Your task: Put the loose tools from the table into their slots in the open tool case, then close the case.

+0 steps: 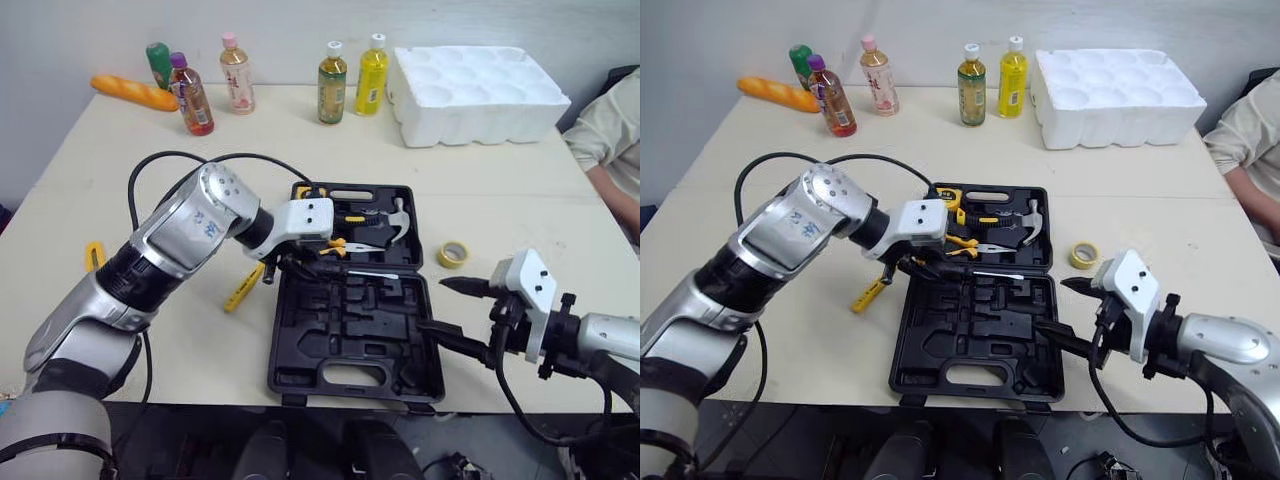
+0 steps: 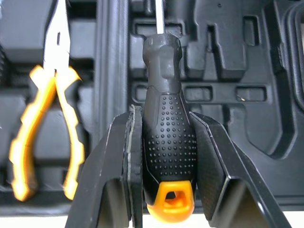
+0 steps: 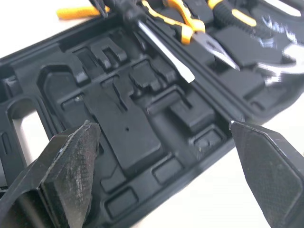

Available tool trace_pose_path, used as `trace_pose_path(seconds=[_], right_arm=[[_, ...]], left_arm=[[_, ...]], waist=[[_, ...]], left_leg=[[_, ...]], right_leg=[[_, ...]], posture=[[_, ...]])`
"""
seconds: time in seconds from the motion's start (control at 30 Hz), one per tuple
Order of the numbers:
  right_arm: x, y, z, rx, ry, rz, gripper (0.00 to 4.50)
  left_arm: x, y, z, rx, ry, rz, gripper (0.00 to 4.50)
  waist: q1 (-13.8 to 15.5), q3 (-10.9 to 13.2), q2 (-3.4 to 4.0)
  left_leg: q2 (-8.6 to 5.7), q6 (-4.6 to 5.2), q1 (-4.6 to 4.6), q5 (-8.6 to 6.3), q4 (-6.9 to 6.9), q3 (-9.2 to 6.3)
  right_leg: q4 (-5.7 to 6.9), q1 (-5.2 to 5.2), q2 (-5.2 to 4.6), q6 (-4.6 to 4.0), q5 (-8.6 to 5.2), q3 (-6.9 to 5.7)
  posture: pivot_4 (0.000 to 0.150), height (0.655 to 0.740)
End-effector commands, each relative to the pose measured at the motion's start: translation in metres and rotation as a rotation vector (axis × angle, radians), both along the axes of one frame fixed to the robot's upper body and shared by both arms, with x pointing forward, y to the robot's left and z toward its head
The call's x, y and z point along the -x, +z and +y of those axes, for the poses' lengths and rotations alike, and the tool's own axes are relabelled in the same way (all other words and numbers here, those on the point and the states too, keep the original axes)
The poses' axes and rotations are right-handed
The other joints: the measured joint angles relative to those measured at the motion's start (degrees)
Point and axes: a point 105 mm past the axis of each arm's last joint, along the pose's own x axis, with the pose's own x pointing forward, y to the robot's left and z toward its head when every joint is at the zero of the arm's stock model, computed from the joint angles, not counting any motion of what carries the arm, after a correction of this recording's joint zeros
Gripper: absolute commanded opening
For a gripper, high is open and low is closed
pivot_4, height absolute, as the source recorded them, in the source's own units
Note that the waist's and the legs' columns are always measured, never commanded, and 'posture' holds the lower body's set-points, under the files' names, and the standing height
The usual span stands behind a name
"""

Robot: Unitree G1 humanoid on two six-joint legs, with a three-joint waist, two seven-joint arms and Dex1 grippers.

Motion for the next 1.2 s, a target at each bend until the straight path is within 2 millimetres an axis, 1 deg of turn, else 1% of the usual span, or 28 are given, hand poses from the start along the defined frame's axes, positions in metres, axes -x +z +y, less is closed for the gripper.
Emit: trace_pose_path(seconds=[0.03,0.1,0.2,0.3,0.4,0.5,0.63,0.73,0.9,1.2], right_arm=[[0.005,0.006,0.0,0.031,-0.006,-0.058,4.5],[0.006,0.003,-0.003,0.055,-0.015,-0.058,4.5],[0.006,0.002,-0.005,0.06,-0.02,-0.061,4.5],[-0.001,-0.001,-0.012,0.097,-0.057,-0.08,4.5],[-0.002,-0.004,-0.011,0.089,-0.054,-0.076,4.5],[-0.003,-0.004,-0.01,0.088,-0.05,-0.08,4.5],[-0.005,-0.003,-0.011,0.087,-0.059,-0.091,4.5],[-0.006,-0.003,-0.012,0.088,-0.061,-0.094,4.5],[-0.006,-0.003,-0.01,0.085,-0.054,-0.104,4.5],[-0.003,-0.003,-0.008,0.079,-0.045,-0.101,4.5]], left_arm=[[-0.002,-0.001,0.004,-0.053,-0.015,0.009,1.02],[-0.006,-0.002,0.002,-0.064,-0.018,-0.006,1.02],[-0.007,-0.003,0.0,-0.065,-0.019,0.006,1.02],[-0.01,-0.002,-0.004,-0.065,0.009,0.034,1.02],[-0.014,-0.003,-0.005,-0.075,0.027,0.037,1.02],[-0.017,-0.001,-0.007,-0.048,0.024,0.012,1.02],[-0.015,-0.006,-0.005,-0.055,0.014,0.011,1.02],[-0.01,-0.01,-0.008,-0.058,0.005,0.022,1.02],[-0.013,-0.014,-0.011,-0.063,0.017,-0.001,1.02],[-0.008,-0.018,-0.017,-0.066,0.022,0.019,1.02]], waist=[[0.14,0.0,-0.01],[0.24,0.0,0.0],[0.28,0.01,-0.01],[0.3,0.01,-0.02],[0.19,0.01,-0.01],[0.17,0.01,-0.01],[0.17,0.0,-0.01],[0.24,0.0,-0.01],[0.29,0.0,-0.01],[0.28,0.0,-0.02]], left_leg=[[0.0,-0.01,0.0,0.0,0.0,-0.01],[0.0,-0.02,-0.01,0.02,0.04,-0.02],[-0.01,-0.01,-0.02,0.01,0.1,-0.02],[-0.02,-0.01,-0.02,0.01,0.1,-0.02],[-0.02,-0.01,-0.02,0.01,0.1,-0.02],[-0.01,-0.01,-0.01,0.01,0.09,-0.01],[-0.01,-0.02,-0.01,0.02,0.1,-0.01],[-0.01,-0.02,-0.01,0.02,0.1,-0.02],[-0.01,-0.03,-0.02,0.02,0.14,-0.01],[-0.02,-0.02,-0.01,0.02,0.19,-0.01]], right_leg=[[0.0,0.0,0.0,0.0,0.0,-0.01],[-0.01,-0.01,0.0,0.0,0.0,-0.01],[-0.04,0.02,-0.03,0.01,0.0,-0.01],[0.01,0.02,-0.03,0.01,0.01,-0.01],[0.02,0.01,-0.02,0.01,0.01,0.0],[0.04,0.0,-0.01,0.01,0.01,0.0],[0.05,-0.01,-0.02,0.01,0.01,0.01],[0.07,-0.01,-0.02,0.01,0.01,0.01],[0.2,0.0,-0.02,0.02,0.01,0.0],[0.32,0.0,-0.02,0.02,0.01,0.01]], posture=[[0.15,0.74],[0.15,0.74],[0.15,0.74],[0.15,0.74],[0.15,0.74],[0.15,0.74],[0.15,0.74],[0.15,0.74],[0.15,0.74],[0.15,0.74]])
